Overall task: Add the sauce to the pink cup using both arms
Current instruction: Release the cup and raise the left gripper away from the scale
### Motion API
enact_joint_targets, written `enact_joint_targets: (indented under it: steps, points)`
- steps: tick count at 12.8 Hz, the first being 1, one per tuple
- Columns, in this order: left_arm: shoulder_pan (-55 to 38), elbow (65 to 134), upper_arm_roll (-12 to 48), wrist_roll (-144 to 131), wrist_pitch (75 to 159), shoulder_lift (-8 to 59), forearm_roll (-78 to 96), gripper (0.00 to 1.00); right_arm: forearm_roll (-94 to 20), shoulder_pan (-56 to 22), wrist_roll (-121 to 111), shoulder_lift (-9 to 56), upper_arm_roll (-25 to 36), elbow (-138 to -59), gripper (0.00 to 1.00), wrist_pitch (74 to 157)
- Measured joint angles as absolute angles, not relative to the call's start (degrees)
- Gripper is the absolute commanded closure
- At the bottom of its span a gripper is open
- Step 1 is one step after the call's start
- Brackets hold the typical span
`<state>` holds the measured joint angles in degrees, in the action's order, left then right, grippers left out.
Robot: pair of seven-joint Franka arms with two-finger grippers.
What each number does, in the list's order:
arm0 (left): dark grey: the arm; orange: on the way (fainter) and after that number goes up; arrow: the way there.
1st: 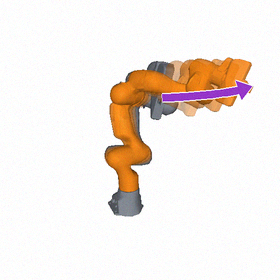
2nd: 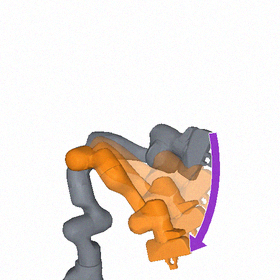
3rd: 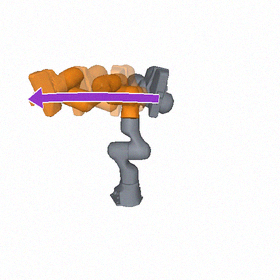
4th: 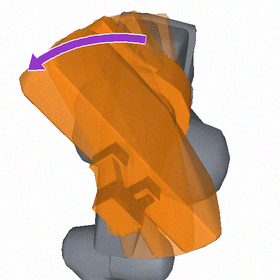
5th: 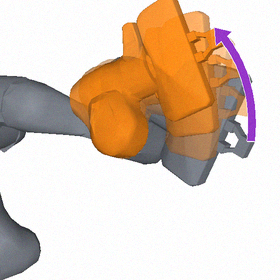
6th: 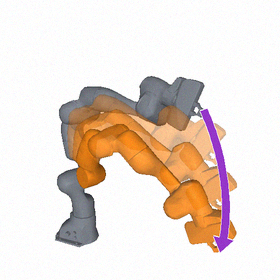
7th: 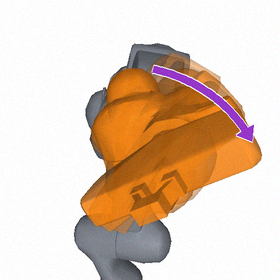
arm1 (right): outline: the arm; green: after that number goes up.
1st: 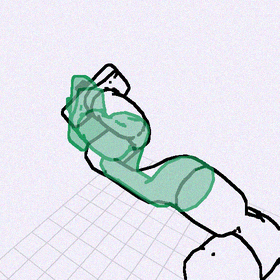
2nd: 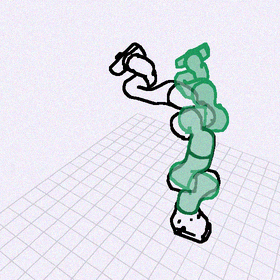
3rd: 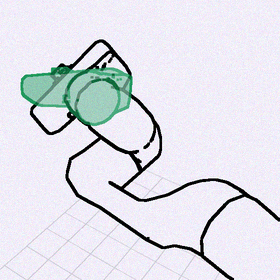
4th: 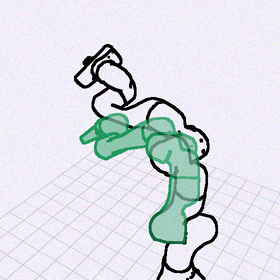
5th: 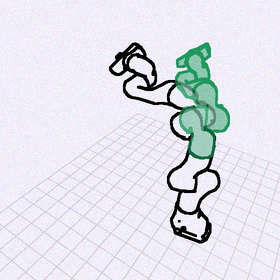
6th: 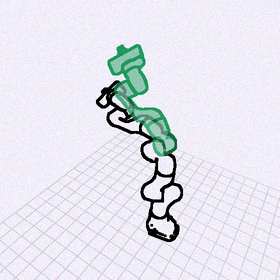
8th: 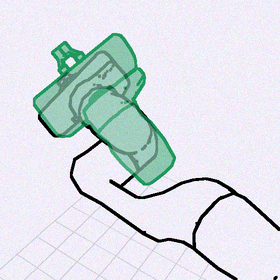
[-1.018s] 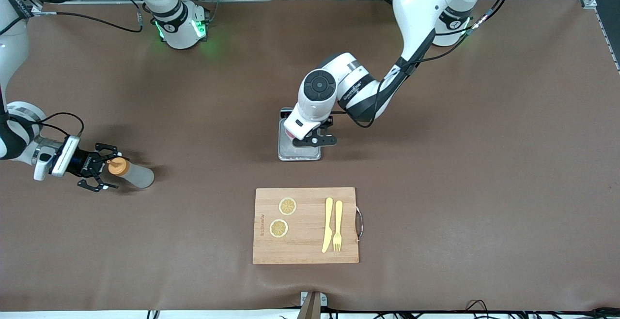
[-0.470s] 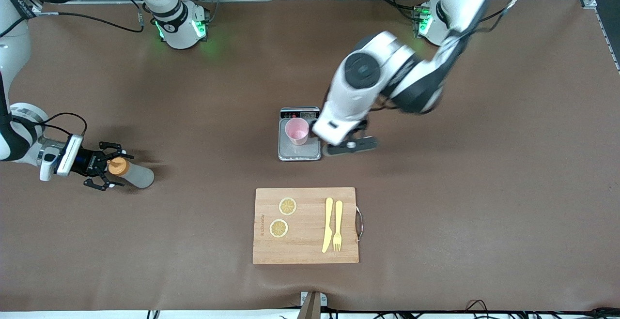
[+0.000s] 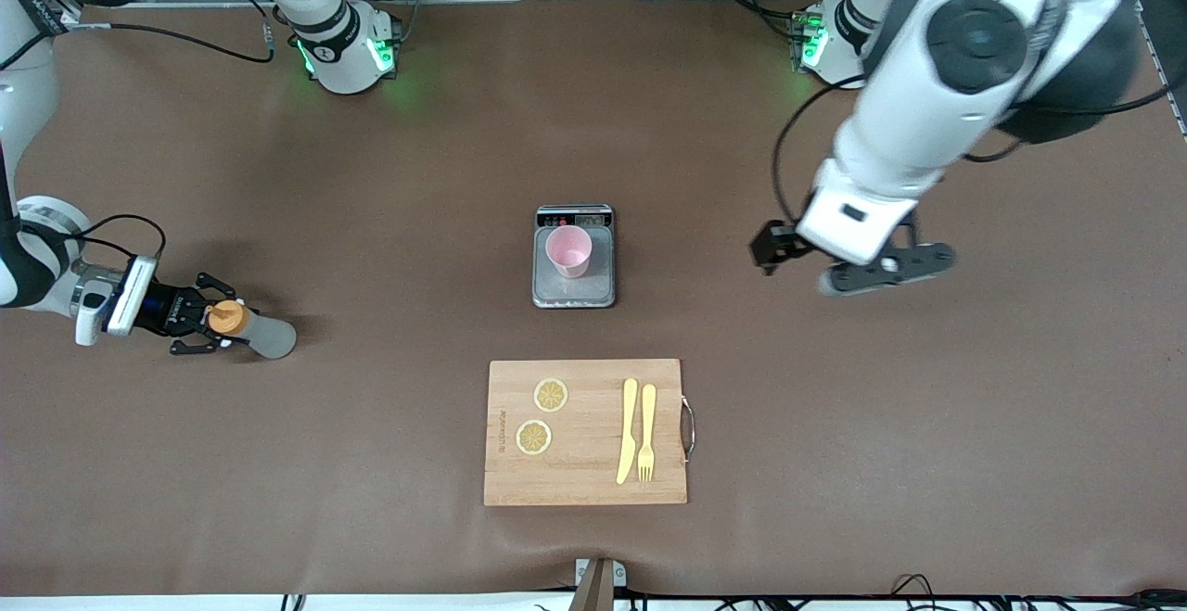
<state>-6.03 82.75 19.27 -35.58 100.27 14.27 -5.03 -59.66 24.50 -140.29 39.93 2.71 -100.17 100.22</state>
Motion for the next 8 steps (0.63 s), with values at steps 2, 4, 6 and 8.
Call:
enact_joint_targets:
  steps: [2, 4, 6, 8]
  points:
    - [-1.52, 82.78, 19.24, -29.6, 98.79, 12.09, -5.03, 0.0, -59.66, 24.45, -138.85, 39.94, 2.71, -100.14, 1.0, 99.66]
    - [1.83, 82.81, 19.28, -25.69, 97.61, 9.99, -5.04, 0.0, -59.66, 24.13, -135.71, 39.83, 2.64, -99.55, 1.0, 99.12]
    - [3.41, 82.93, 18.87, -21.75, 95.58, 7.85, -5.04, 0.0, -59.66, 23.3, -131.84, 38.88, 2.55, -98.38, 1.0, 98.8]
    - [1.89, 83.1, 14.93, -17.61, 93.43, 5.67, -5.04, 0.0, -59.62, 21.29, -127.04, 37.01, 2.56, -97.24, 1.0, 98.72]
